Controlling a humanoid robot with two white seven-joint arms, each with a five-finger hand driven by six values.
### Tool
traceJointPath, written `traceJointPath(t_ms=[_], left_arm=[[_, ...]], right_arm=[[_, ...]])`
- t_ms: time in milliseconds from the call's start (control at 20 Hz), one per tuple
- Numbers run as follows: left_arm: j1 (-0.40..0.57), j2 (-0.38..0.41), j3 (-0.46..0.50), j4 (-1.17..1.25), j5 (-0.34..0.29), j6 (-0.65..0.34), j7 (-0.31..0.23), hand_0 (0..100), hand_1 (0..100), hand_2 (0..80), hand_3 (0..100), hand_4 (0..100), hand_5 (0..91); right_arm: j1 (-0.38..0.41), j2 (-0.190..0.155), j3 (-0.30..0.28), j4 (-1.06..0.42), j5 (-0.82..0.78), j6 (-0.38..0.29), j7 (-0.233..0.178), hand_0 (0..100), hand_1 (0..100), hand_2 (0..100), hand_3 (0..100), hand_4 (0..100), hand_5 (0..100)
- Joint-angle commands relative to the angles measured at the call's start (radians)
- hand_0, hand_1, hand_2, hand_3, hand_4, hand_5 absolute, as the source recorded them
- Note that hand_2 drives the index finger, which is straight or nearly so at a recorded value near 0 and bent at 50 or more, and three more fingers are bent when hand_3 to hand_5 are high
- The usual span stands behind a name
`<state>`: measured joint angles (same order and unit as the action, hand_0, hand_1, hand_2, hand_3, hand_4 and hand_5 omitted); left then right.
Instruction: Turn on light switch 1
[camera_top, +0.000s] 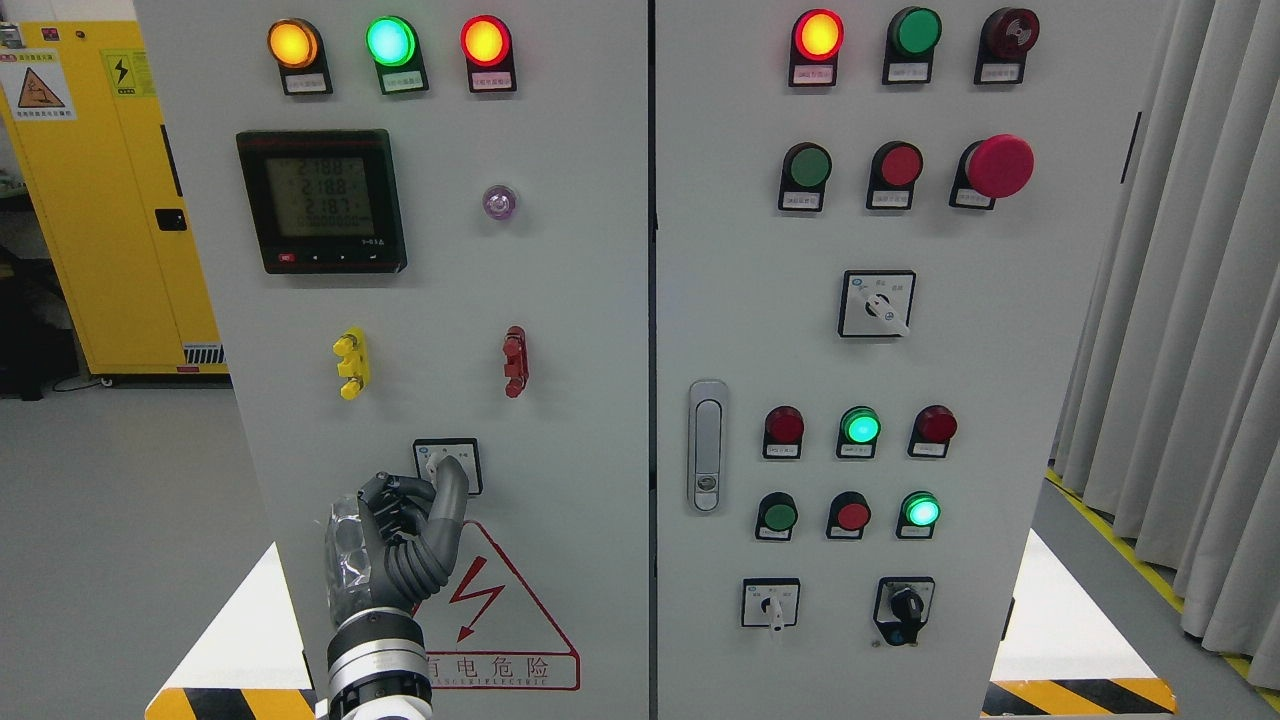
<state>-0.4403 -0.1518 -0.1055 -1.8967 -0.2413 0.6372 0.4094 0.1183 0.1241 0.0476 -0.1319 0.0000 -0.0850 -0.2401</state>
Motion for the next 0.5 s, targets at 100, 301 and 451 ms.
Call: traceJointPath(t_ms=[100,301,451], left_arm=[[0.0,0.0,0.0,0.001,0.0,-0.001,-0.001,81,54,66.9,99,91,84.9],[0.0,0.0,0.0,0.001,0.0,-0.001,-0.001,81,53,66.8,99,91,84.8],[0.0,0.0,0.0,0.001,0.0,-0.001,-0.001,81,53,66.7,99,91,84.9]], right_arm=[[0.0,0.0,0.0,0.0,-0.029,0.001,0.001,0,50,4,0,0,0],[0.0,0.0,0.0,0.0,-0.029,0.001,-0.001,0,50,4,0,0,0],[0.0,0.0,0.0,0.0,-0.029,0.001,-0.001,0,50,4,0,0,0]])
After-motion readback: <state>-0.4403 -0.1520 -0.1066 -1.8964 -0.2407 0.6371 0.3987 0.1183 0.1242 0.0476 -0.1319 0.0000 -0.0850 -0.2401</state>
